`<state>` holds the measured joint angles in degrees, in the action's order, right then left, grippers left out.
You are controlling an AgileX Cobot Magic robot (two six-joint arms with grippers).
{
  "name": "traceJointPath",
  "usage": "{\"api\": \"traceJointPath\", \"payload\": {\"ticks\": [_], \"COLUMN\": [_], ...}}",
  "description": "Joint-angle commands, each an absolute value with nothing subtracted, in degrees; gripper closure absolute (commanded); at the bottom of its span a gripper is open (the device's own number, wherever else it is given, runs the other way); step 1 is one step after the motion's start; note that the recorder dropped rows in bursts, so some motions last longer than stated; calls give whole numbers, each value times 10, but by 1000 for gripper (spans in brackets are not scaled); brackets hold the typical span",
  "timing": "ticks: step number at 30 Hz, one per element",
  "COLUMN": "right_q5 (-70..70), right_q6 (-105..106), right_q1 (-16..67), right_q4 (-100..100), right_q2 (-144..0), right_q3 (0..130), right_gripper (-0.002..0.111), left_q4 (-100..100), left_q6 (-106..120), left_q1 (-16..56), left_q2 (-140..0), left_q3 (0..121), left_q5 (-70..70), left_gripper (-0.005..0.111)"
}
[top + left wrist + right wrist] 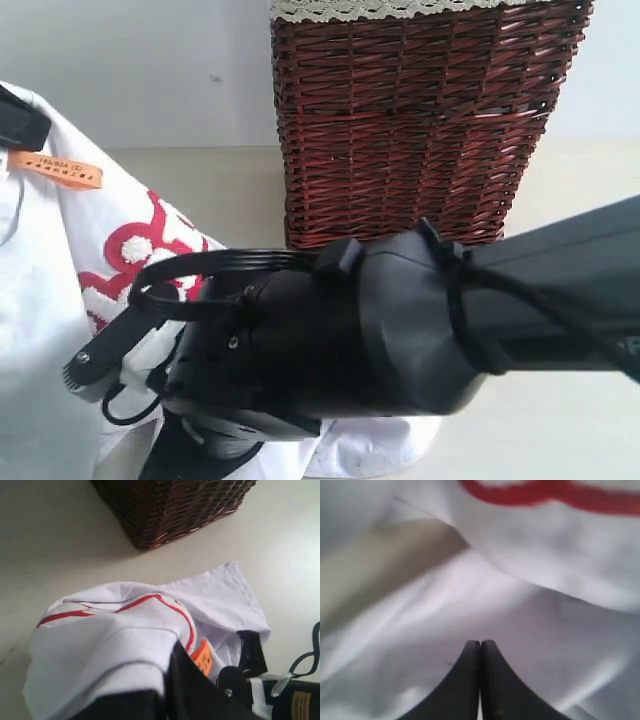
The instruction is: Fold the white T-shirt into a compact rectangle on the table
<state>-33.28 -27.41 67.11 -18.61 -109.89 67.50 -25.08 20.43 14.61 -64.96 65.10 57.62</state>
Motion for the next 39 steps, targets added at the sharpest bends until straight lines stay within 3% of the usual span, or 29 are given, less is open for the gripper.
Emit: {"api": "traceJointPath", "payload": {"ticks": [1,4,6,10,12,19,27,33,39], "right_q5": [-365,-311,-267,-203,-196,-290,-549,-644,-652], "right_q6": [-364,-376,-376,-418,-442,-453,-477,-518,-543], "right_q1": [690,704,716,744,752,756,793,796,796], "right_q4": [-289,-276,-254,-235,-239,-225,-349,-432,-453], "right_q2": [-1051,-1000,-976,-968,-979,-970,-850,-685,-454], "right_q3": [671,671,671,671,671,671,652,548,449], "right_gripper": [108,99,86,44,37,43,61,79,85], "left_q4": [-250,-247,-247,-300,-357,-347,-421,-649,-826], "left_q6": [206,206,206,206,230,254,313,401,416], "left_q1": [149,149,149,149,149,149,149,149,193], "left_q2": [-644,-644,-644,-637,-630,-608,-640,-703,-749], "left_q3": [633,618,614,614,614,608,553,634,728], "left_q5": [558,543,541,549,570,580,536,582,689], "left_gripper": [107,107,107,107,107,107,107,107,107]}}
